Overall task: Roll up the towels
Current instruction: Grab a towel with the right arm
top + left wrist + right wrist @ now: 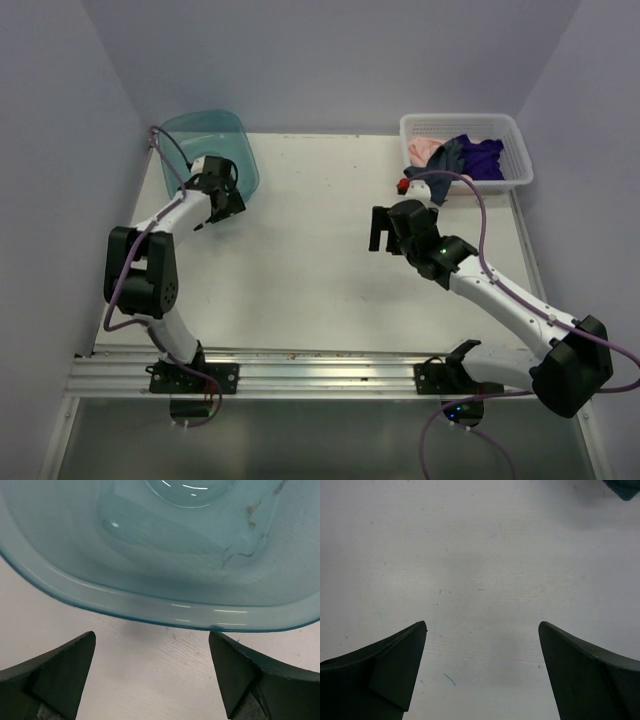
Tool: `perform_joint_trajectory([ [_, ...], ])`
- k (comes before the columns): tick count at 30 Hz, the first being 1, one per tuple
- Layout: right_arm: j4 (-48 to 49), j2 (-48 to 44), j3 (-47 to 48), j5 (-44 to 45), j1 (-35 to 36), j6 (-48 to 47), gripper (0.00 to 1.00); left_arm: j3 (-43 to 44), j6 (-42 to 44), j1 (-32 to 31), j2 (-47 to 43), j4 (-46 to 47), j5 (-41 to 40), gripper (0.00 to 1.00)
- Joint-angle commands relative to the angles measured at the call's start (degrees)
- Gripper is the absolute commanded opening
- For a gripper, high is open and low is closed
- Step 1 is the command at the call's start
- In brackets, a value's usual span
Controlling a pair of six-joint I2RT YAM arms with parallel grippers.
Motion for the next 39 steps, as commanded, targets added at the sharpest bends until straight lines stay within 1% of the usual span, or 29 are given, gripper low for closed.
perform_joint_trajectory([
  [1, -2.57, 1.59, 4.62, 6.0, -1.62, -1.89, 0.99, -0.36, -2.14, -0.1, -5.62, -2.33, -6.07, 0.99],
  [2, -3.36, 2.38, 6.98, 6.0, -2.84, -1.98, 0.99, -0.54, -2.32, -0.1, -7.37, -2.24, -6.69, 0.99],
  [5, -5.12, 5.81, 11.03, 1.36, -12.13, -1.54, 0.99, -0.9, -2.67, -0.27, -10.19, -2.68, -8.01, 0.99],
  [7, -4.51, 8.09, 12.8, -0.06, -14.88, -1.54, 0.99, -1.42, -2.68, -0.71, -11.69, -2.59, -8.89, 0.99],
  [9, -4.16, 10.55, 16.22, -0.67, -18.49, -1.37, 0.98, -1.95, -1.97, -1.85, -13.62, -1.37, -8.9, 0.99],
  [10, -4.33, 13.43, 17.63, -1.37, -19.8, -0.58, 0.97, -1.95, -1.01, -3.86, -14.06, -1.1, -8.29, 0.99],
  [11, -4.51, 15.03, 20.51, -1.9, -22.69, 0.21, 0.94, -1.6, -0.74, -5.18, -14.07, -0.92, -8.19, 1.0],
  [12, -4.6, 16.52, 22.11, -3.04, -24.11, 1.09, 0.92, -1.17, -0.48, -6.76, -13.63, -0.92, -8.11, 1.0],
  [13, -4.6, 18.37, 23.6, -3.92, -25.34, 2.31, 0.9, 0.23, 0.31, -10.08, -13.02, -0.92, -7.32, 0.99],
  [14, -4.42, 21.6, 26.84, -5.06, -26.83, 2.67, 0.86, 1.2, 0.49, -11.51, -11.27, -1.01, -6.27, 1.0],
  [15, -4.42, 23.81, 28.7, -5.24, -27.46, 2.68, 0.86, 2.17, 1.01, -12.66, -10.3, -0.75, -4.52, 1.0],
  [16, -5.38, 25.66, 30.8, -5.07, -27.72, 2.59, 0.86, 4.09, 2.32, -14.06, -9.33, -0.31, -0.93, 0.99],
  [17, -6.34, 29.86, 35.09, -4.81, -28.42, 2.59, 0.85, 5.07, 2.68, -14.51, -7.41, 0.22, 0.67, 1.0],
  [19, -9.16, 33.31, 39.15, -4.98, -29.04, 2.59, 0.85, 7.53, 4.08, -14.95, -5.64, 0.92, 4.35, 0.99],
  [20, -9.51, 35.07, 41.87, -5.59, -29.57, 2.68, 0.84, 8.15, 4.62, -14.95, -3.8, 1.97, 4.9, 0.99],
  [22, -10.22, 38.67, 43.74, -7.35, -29.92, 3.29, 0.82, 11.12, 5.67, -14.95, -1.6, 1.8, 5.25, 1.0],
  [24, -10.4, 41.39, 45.59, -9.28, -30.45, 3.9, 0.78, 13.33, 6.29, -14.95, 1.83, 0.66, 5.26, 1.0],
  [27, -12.15, 44.12, 47.69, -10.42, -30.71, 5.66, 0.67, 17.63, 7.43, -14.51, 6.05, 0.13, 6.92, 0.99],
  [28, -12.15, 44.22, 47.87, -10.78, -30.8, 5.93, 0.58, 18.26, 7.87, -14.43, 7.02, 0.05, 7.27, 1.0],
  [30, -10.59, 43.44, 46.39, -11.31, -30.8, 6.63, 0.47, 19.83, 8.4, -14.16, 9.39, 0.13, 7.98, 1.0],
  [31, -10.14, 41.87, 45.77, -11.57, -30.72, 6.63, 0.33, 20.37, 8.4, -13.55, 10.09, -0.04, 8.59, 0.99],
  [32, -9.79, 40.98, 44.37, -11.49, -30.8, 6.89, 0.26, 20.81, 8.4, -13.02, 11.23, -0.13, 9.03, 0.99],
  [33, -8.82, 39.84, 43.66, -11.23, -30.8, 6.9, 0.17, 21.25, 8.49, -11.97, 11.68, 0.04, 9.73, 0.99],
  [34, -8.55, 37.39, 42.96, -11.14, -30.8, 6.9, 0.0, 21.42, 8.58, -11.35, 12.03, 0.13, 10.09, 0.99],
  [37, -7.33, 33.34, 40.76, -10.87, -30.71, 6.72, 0.0, 21.95, 8.93, -9.51, 13.35, 0.13, 10.27, 1.0],
  [39, -6.01, 28.86, 38.66, -12.36, -30.71, 6.28, 0.0, 22.04, 9.02, -8.72, 13.79, 0.05, 10.35, 0.99],
])
